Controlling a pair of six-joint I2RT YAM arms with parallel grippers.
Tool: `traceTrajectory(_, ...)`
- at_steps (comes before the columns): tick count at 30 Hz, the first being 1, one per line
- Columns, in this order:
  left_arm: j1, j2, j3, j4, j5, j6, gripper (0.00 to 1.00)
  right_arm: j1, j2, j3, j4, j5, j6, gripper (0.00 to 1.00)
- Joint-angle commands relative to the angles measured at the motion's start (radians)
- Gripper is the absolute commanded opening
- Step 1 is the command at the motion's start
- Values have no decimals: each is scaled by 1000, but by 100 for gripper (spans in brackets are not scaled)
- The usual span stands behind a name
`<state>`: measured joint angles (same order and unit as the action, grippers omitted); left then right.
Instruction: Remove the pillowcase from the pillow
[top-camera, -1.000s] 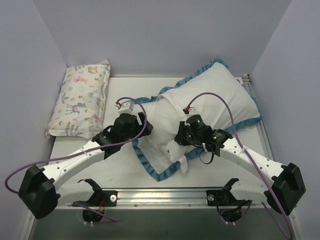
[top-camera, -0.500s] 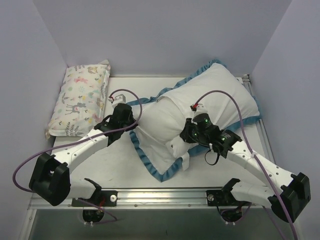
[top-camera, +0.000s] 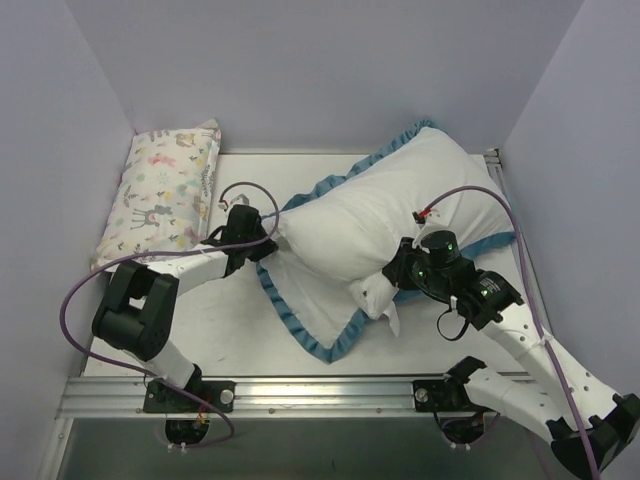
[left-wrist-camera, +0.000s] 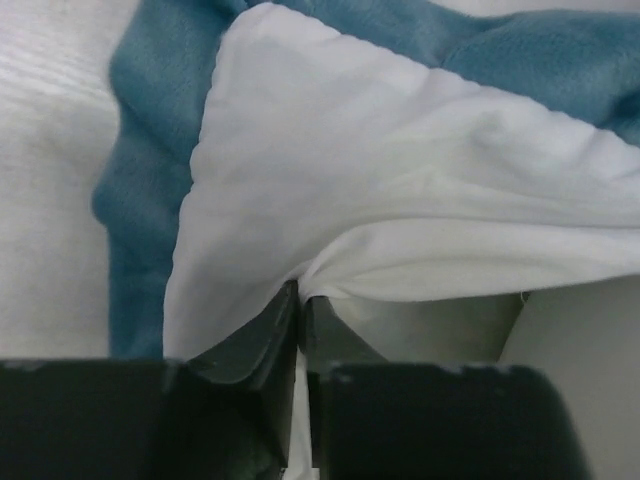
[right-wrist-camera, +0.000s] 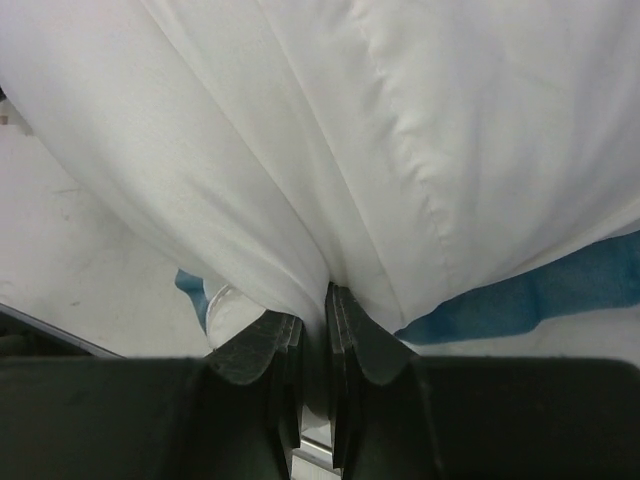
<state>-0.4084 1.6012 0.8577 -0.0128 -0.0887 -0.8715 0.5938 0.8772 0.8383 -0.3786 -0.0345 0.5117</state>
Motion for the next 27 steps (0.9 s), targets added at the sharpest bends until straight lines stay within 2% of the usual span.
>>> traceTrajectory(1, 74, 35, -39, 262, 30, 45, 18, -34, -6, 74, -97, 35, -27, 0)
traceTrajectory(2, 71, 39, -36, 296, 82, 34, 41, -34, 8, 93, -86, -6, -22, 0)
traceTrajectory(5, 69, 22, -5, 332, 156, 45, 62, -34, 71, 117, -19, -129, -12, 0)
traceTrajectory(6, 71, 5, 0, 335, 162, 43, 74, -35, 84, 120, 28, -183, -7, 0)
traceTrajectory(9, 80, -67, 15, 341, 187, 51, 86, -35, 158, 156, 85, -251, 4, 0)
traceTrajectory(12, 95, -150, 49, 262, 156, 37, 88, -37, 224, 189, 121, -291, 22, 0)
traceTrajectory(15, 95, -245, 102, 90, 34, 43, 90, -54, 278, 209, 170, -323, 57, 0)
traceTrajectory(16, 94, -273, 104, 58, 2, 42, 98, -58, 310, 223, 185, -335, 74, 0)
traceTrajectory(17, 89, -335, 90, 19, -64, 32, 98, -64, 328, 232, 222, -366, 102, 0)
traceTrajectory(20, 59, -443, 49, -25, -97, 6, 98, -74, 416, 272, 302, -431, 160, 0)
traceTrajectory(22, 5, -480, 50, -71, -135, 5, 97, -63, 489, 298, 409, -464, 244, 0)
traceTrajectory(23, -89, -515, 49, -119, -219, 5, 97, -54, 512, 336, 459, -476, 275, 0)
traceTrajectory(27, -253, -586, -8, -194, -319, -52, 97, 35, 620, 484, 411, -382, 258, 0)
